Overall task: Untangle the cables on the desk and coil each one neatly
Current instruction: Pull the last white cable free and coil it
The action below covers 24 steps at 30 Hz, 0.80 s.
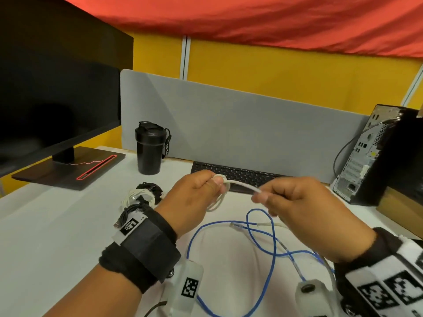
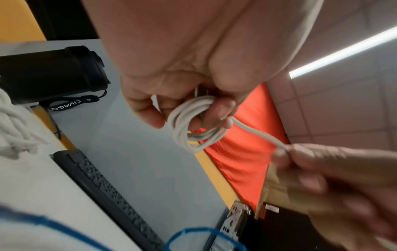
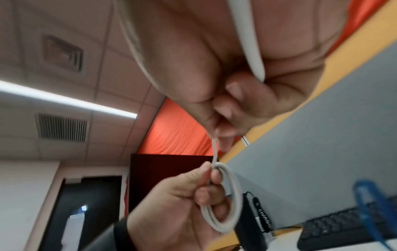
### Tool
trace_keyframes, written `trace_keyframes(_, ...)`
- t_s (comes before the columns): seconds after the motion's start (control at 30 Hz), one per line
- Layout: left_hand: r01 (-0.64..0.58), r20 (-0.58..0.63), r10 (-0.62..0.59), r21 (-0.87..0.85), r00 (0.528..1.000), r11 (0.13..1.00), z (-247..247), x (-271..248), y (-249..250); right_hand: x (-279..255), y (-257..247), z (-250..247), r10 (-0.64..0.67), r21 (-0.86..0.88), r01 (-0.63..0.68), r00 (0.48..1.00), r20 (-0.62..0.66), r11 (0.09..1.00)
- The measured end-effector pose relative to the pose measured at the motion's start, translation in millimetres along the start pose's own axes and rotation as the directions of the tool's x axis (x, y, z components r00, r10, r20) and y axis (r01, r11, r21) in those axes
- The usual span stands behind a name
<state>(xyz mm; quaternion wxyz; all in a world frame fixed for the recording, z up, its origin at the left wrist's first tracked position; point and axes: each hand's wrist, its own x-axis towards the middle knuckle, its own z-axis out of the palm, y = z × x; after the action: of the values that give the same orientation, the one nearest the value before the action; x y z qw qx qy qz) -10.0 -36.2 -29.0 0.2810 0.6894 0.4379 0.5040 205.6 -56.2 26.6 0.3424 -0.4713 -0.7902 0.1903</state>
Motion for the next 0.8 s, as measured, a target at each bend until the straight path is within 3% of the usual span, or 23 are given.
trace_keyframes(0.1, 0.151, 0.106, -0.13, -0.224, 0.986, 0.963, 9.6, -6.2, 5.8, 21.8, -3.1, 5.3, 0.05, 0.237, -0.006, 0.982, -0.182, 0.972)
trace_keyframes(0.17, 0.225, 0.182, -0.164, -0.393, 0.969, 0.891, 13.0, -9.1, 12.8, 39.0, -5.1, 10.7, 0.124, 0.365, -0.038, 0.968, -0.217, 0.93)
trace_keyframes(0.27, 0.239, 0.246, -0.115, -0.567, 0.962, 0.788, 12.2, -10.6, 20.5, 49.1, -7.8, 23.1, 0.197, 0.435, -0.136, 0.975, -0.098, 0.89)
trace_keyframes(0.4, 0.244, 0.212, -0.126, -0.744, 0.969, 0.622, 3.6, -5.8, 20.6, 34.5, -7.3, 38.8, 0.079, 0.318, -0.111, 0.991, 0.111, 0.942)
trace_keyframes(0.53, 0.192, 0.126, -0.144, -0.659, 0.981, 0.727, -3.3, -2.5, 12.9, 27.0, -4.7, 35.7, 0.064, 0.431, -0.117, 0.989, 0.135, 0.895)
trace_keyframes(0.67, 0.195, 0.134, -0.142, -0.626, 0.981, 0.755, 2.7, -3.8, 9.9, 24.5, -3.4, 39.3, 0.046, 0.355, -0.076, 0.995, 0.093, 0.932)
trace_keyframes(0.8, 0.193, 0.095, -0.169, -0.579, 0.981, 0.792, 3.1, -4.0, 9.6, 22.3, -0.9, 36.0, 0.1, 0.399, -0.167, 0.978, 0.183, 0.901)
